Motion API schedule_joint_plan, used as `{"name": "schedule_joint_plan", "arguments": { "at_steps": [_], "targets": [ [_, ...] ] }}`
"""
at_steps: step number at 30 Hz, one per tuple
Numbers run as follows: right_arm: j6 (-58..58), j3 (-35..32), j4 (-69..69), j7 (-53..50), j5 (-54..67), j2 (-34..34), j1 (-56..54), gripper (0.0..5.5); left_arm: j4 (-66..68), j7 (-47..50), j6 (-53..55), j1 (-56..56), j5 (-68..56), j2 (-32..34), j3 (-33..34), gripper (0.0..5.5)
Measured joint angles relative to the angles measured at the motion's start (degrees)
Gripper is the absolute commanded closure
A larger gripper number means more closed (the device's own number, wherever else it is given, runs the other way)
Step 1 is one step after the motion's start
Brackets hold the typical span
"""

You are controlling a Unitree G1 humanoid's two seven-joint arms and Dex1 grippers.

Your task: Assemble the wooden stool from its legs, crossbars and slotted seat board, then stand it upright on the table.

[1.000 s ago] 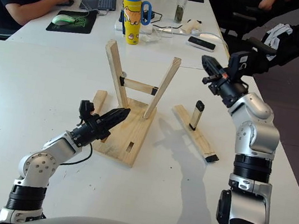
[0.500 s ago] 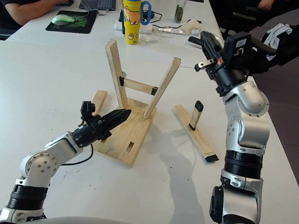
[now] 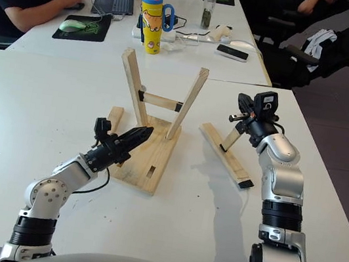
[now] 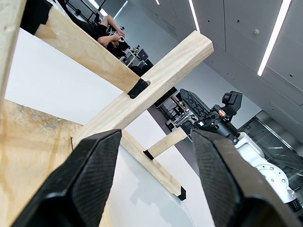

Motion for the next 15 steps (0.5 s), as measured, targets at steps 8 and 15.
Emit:
{"name": "schedule_joint_plan", "arguments": {
  "at_steps": [8,15],
  "targets": [
    [-0.1,1.6,3.1,0.5,-2.0,-0.3,-3.1,5.46,0.0,0.0,-0.3,0.0,0.1,-0.2,-0.1,2.77],
    [-2.0,1.2,4.3,1.5,-2.1,1.2,-4.6,5.46,0.5,-0.3,-0.4,0.0,0.5,-0.1,-0.1,2.77]
  ]
}}
